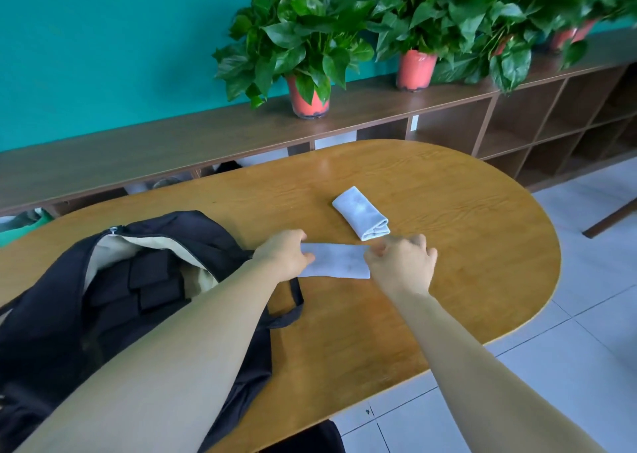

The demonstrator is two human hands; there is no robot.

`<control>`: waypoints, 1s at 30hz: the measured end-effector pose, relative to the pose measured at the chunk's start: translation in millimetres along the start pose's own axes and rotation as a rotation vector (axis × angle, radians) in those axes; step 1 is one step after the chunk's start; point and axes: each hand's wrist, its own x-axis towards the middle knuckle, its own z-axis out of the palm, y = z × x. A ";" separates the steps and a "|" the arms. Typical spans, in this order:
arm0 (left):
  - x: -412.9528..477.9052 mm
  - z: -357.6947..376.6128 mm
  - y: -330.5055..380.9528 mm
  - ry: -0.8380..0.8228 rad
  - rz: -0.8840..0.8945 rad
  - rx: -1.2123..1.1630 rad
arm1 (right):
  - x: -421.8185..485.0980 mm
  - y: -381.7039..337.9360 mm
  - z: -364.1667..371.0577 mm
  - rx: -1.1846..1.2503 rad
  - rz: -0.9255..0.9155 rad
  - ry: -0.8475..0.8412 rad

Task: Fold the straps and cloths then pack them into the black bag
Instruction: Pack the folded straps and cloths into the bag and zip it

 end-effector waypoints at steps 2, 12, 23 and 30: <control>0.5 4.5 2.4 -0.009 -0.014 0.009 | -2.2 -0.4 3.1 -0.078 0.081 -0.121; 4.3 -3.7 12.4 -0.103 -0.092 0.109 | 7.9 -18.8 -0.6 0.068 0.273 -0.346; -44.4 -37.0 8.5 -0.115 0.031 -0.224 | -14.1 -17.6 -29.3 0.537 0.353 -0.357; -82.9 -73.1 -10.7 -0.017 0.077 -0.306 | -26.0 -49.5 -57.7 0.687 0.289 -0.291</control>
